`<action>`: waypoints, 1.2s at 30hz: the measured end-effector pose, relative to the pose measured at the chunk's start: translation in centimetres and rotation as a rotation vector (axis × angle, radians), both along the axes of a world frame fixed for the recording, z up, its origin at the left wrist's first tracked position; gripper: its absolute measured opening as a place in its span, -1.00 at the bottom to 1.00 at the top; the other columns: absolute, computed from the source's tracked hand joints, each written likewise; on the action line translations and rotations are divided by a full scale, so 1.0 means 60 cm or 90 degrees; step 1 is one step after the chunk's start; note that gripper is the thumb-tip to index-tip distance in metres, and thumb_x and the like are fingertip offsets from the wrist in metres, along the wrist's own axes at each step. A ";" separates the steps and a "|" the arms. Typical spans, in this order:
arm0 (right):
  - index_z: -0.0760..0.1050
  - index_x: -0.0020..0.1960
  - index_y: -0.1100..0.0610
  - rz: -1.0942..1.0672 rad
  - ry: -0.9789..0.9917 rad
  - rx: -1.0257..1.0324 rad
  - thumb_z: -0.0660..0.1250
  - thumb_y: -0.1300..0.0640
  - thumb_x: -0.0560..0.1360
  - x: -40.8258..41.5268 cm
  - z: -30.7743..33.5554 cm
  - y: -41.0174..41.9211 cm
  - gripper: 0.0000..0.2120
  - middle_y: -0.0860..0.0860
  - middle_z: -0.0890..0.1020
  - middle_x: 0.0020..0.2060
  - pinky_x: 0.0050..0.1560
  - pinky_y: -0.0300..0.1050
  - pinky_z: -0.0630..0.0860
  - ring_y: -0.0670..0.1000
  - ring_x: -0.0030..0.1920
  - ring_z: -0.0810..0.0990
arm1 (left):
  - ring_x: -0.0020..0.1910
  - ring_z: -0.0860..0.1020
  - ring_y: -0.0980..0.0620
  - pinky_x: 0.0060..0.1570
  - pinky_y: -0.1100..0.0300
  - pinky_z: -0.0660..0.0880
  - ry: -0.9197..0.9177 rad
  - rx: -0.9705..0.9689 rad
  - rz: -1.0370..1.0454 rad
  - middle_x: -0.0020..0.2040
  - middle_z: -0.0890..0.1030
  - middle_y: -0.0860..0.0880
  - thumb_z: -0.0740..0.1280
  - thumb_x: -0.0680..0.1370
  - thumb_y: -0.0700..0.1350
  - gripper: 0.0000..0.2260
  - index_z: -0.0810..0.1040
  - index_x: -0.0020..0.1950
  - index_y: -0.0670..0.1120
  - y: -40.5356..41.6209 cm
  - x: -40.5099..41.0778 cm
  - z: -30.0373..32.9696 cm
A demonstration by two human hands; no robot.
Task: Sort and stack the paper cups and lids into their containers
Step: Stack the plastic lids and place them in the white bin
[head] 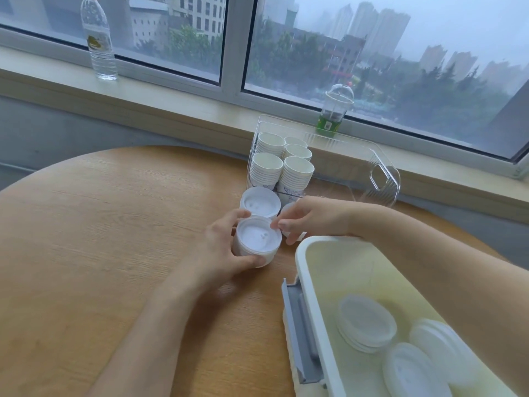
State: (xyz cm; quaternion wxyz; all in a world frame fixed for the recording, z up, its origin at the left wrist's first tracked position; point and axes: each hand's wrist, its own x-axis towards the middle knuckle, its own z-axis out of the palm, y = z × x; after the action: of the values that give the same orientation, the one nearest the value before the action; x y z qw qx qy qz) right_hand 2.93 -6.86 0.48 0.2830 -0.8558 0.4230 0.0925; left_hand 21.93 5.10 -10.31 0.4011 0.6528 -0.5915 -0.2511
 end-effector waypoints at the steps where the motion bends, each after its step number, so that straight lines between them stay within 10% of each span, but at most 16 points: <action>1: 0.64 0.32 -0.13 0.002 -0.012 -0.002 0.27 -0.14 0.68 -0.002 0.005 0.003 -0.71 -0.11 0.73 0.08 0.34 0.05 0.56 -0.05 0.14 0.70 | 0.29 0.54 0.20 0.35 0.03 0.52 -0.004 -0.001 0.001 0.31 0.58 0.20 0.69 0.26 0.17 -0.15 0.42 0.49 0.20 0.002 -0.001 0.004; 12: 0.65 0.26 -0.17 -0.013 -0.142 -0.146 0.38 -0.12 0.62 -0.124 0.087 0.082 -0.76 -0.26 0.72 0.03 0.17 -0.13 0.60 -0.22 0.04 0.67 | 0.22 0.64 0.18 0.24 0.08 0.56 0.111 -0.200 -0.057 0.16 0.69 0.20 0.50 0.58 0.07 -0.67 0.57 0.33 0.19 0.063 -0.044 0.111; 20: 0.68 0.14 -0.13 -0.038 -0.206 -0.221 0.47 -0.03 0.57 -0.231 0.110 0.148 -0.85 -0.25 0.71 -0.04 0.14 -0.14 0.61 -0.19 0.02 0.66 | 0.31 0.58 0.15 0.25 0.09 0.51 0.025 -0.166 -0.219 0.22 0.65 0.26 0.49 0.49 0.13 -0.61 0.56 0.31 0.29 0.094 -0.105 0.140; 27: 0.65 0.19 -0.16 0.001 -0.107 -0.193 0.51 -0.05 0.54 -0.252 0.094 0.160 -0.77 -0.23 0.70 0.01 0.17 -0.11 0.60 -0.20 0.04 0.66 | 0.32 0.56 0.16 0.26 0.08 0.53 0.024 -0.167 -0.195 0.22 0.64 0.26 0.35 0.46 -0.13 -0.55 0.59 0.28 0.27 0.094 -0.107 0.144; 32: 0.50 0.39 -0.26 0.087 0.057 -0.142 0.54 -0.10 0.50 -0.217 0.080 0.172 -0.51 -0.41 0.55 0.04 0.13 -0.45 0.45 -0.47 0.05 0.49 | 0.24 0.61 0.23 0.21 0.23 0.52 0.030 -0.163 -0.139 0.15 0.67 0.28 0.35 0.52 -0.36 -0.48 0.62 0.24 0.24 0.086 -0.081 0.149; 36: 0.35 0.54 -0.26 0.203 0.166 -0.153 0.58 -0.03 0.47 -0.177 0.050 0.174 -0.28 -0.29 0.45 0.39 0.38 -0.14 0.38 -0.20 0.34 0.44 | 0.23 0.62 0.21 0.21 0.14 0.53 0.038 -0.167 -0.124 0.13 0.69 0.26 0.40 0.55 -0.29 -0.55 0.62 0.23 0.25 0.083 -0.062 0.150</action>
State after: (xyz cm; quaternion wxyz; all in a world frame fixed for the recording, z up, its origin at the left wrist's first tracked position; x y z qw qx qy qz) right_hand -7.68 3.61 3.45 0.1043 -0.9201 0.3235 0.1947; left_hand 18.18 10.07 -1.30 0.4743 0.5265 -0.6676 -0.2284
